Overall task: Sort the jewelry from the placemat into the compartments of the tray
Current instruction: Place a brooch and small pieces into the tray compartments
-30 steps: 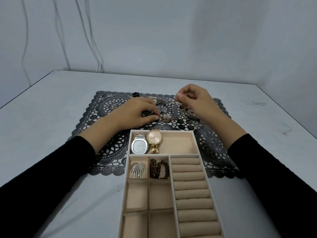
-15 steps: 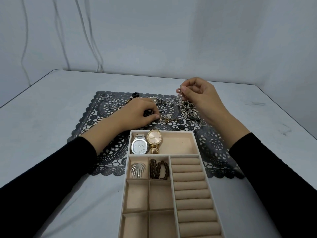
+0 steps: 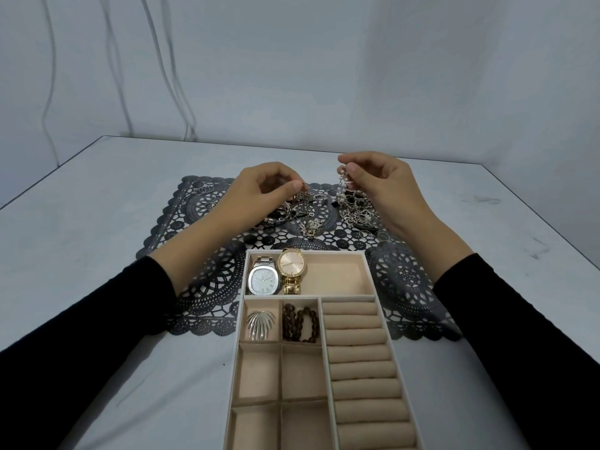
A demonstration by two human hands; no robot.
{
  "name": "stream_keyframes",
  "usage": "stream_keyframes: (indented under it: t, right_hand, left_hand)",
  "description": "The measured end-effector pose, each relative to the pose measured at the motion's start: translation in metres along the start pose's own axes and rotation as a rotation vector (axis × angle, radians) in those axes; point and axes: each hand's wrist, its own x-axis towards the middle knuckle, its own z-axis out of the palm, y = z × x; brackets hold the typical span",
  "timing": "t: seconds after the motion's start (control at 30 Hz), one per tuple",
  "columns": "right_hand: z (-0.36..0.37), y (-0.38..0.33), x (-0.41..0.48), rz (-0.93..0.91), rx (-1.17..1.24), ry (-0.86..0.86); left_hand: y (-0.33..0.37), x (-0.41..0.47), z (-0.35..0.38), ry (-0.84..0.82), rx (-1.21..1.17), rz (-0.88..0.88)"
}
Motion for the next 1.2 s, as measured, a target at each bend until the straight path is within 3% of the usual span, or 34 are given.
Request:
stream_keyframes:
  t: [0.3,0.7,1.2]
  right_hand:
    - [0.002,-0.009,-0.001,-0.022,0.05,-0.013]
    - [0.005,-0.041,-0.019,-0.062,0.215,-0.059]
    - [0.022,-0.076,-0.084,-0.116,0.313,-0.27]
  left_hand:
    - [0.015,0.004,-0.006,0.107,-0.351,-0.025]
    - [0.043,-0.014,-0.021,0.188,-0.382,0.017]
    - [0.069,-0.084,-0.021,0.175,-0.4,0.023]
